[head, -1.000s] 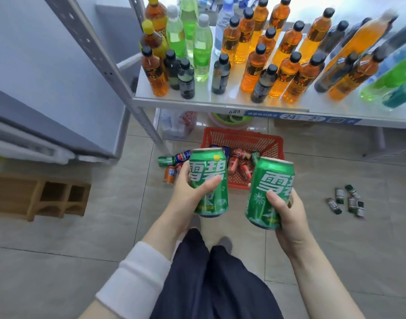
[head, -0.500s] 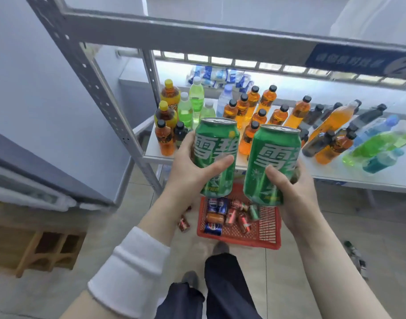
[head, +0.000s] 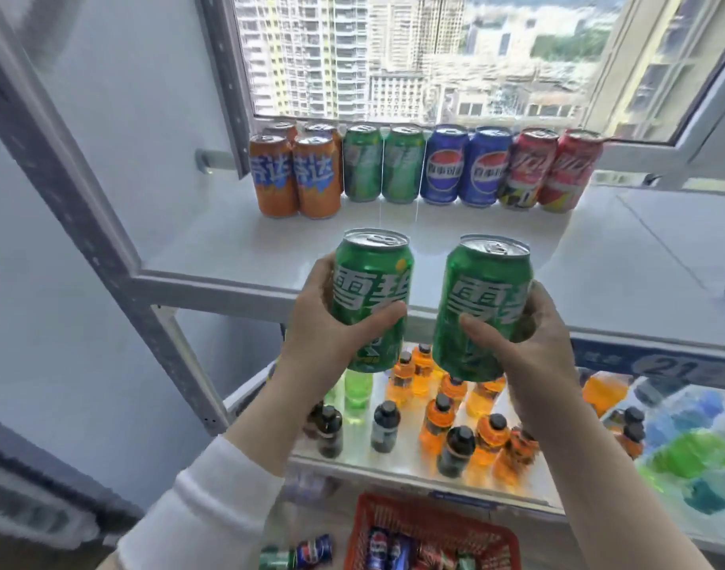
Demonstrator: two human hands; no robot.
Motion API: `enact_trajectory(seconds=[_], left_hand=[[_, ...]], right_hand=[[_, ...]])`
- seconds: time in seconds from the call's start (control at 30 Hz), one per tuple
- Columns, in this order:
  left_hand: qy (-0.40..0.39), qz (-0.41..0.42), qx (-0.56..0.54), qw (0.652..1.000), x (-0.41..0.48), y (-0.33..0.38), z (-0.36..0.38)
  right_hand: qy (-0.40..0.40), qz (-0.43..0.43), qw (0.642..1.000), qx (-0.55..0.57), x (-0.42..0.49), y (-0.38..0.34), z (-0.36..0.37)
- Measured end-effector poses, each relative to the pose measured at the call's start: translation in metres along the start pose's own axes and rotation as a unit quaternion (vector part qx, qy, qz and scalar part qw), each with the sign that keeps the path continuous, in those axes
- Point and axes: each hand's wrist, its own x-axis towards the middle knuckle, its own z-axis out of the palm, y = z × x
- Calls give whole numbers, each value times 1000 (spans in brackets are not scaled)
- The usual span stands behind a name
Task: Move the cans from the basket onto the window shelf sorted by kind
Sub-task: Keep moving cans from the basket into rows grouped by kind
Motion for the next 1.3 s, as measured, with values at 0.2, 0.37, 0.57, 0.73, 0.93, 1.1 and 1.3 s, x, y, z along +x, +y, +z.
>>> enact_trajectory(seconds=[0.2,0.37,0.57,0.73,0.93,1.1,1.3], left_hand=[[2,47,53,997,70,2,9],[-19,66,96,993,126,-2,7],[-46,54,145,987,169,-18,2],[-64,44,151,985,182,-24,3],[-80,40,153,984,186,-27,1],[-158,35,203,966,191,-10,-5],[-234,139,394,878,212,36,-10]], right_hand=[[6,-39,997,-61,69,-3,5],[16,-45,993,-107,119,4,11],[10,-35,990,-133,165,15,28],[-1,-28,987,-159,185,23,34],[0,-32,979,-201,189,30,34],[-37,-30,956,-290,190,19,31],[-104,-50,896,-429,201,-35,26]])
